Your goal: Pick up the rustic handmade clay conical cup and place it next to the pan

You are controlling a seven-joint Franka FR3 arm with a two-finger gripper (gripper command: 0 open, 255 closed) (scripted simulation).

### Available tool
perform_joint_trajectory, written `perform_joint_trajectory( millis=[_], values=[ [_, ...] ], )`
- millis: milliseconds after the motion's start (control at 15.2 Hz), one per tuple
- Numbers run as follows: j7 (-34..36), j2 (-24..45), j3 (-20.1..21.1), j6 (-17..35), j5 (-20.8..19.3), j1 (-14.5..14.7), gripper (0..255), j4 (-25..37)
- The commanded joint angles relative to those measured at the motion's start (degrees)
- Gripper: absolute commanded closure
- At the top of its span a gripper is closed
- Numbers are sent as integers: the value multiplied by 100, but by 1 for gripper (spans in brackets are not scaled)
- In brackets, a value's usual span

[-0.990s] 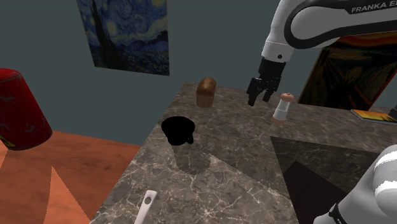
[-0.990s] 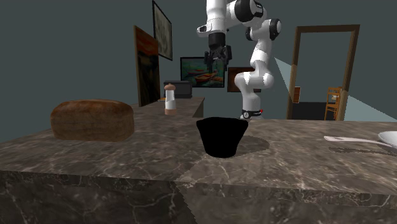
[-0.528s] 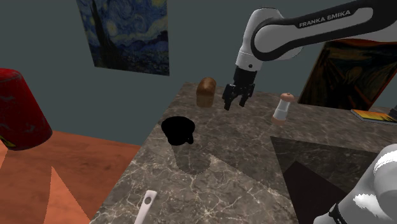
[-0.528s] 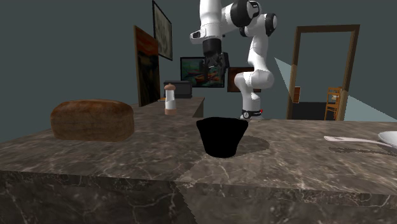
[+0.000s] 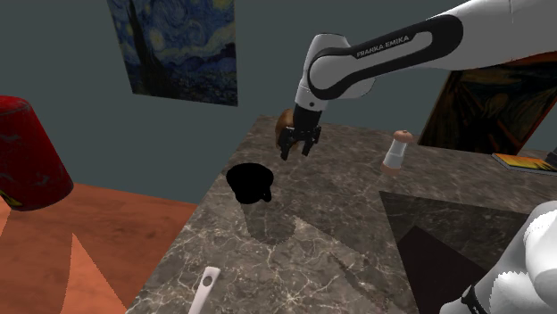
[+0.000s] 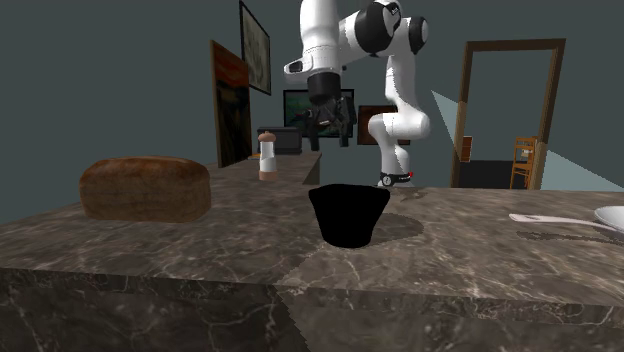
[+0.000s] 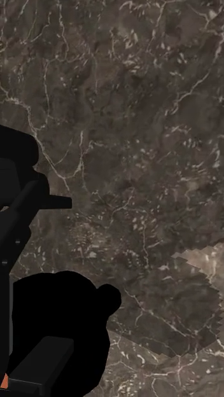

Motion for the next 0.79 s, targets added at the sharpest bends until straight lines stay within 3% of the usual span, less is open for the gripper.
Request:
perform_joint_trajectory(
  millis=[0, 264, 726],
  values=[
    [0, 378, 46, 85, 53, 46, 0, 330],
    [6, 1164, 129, 195, 115, 130, 0, 1076],
    [-2, 1437, 160, 644, 129, 185, 0, 907]
  ],
)
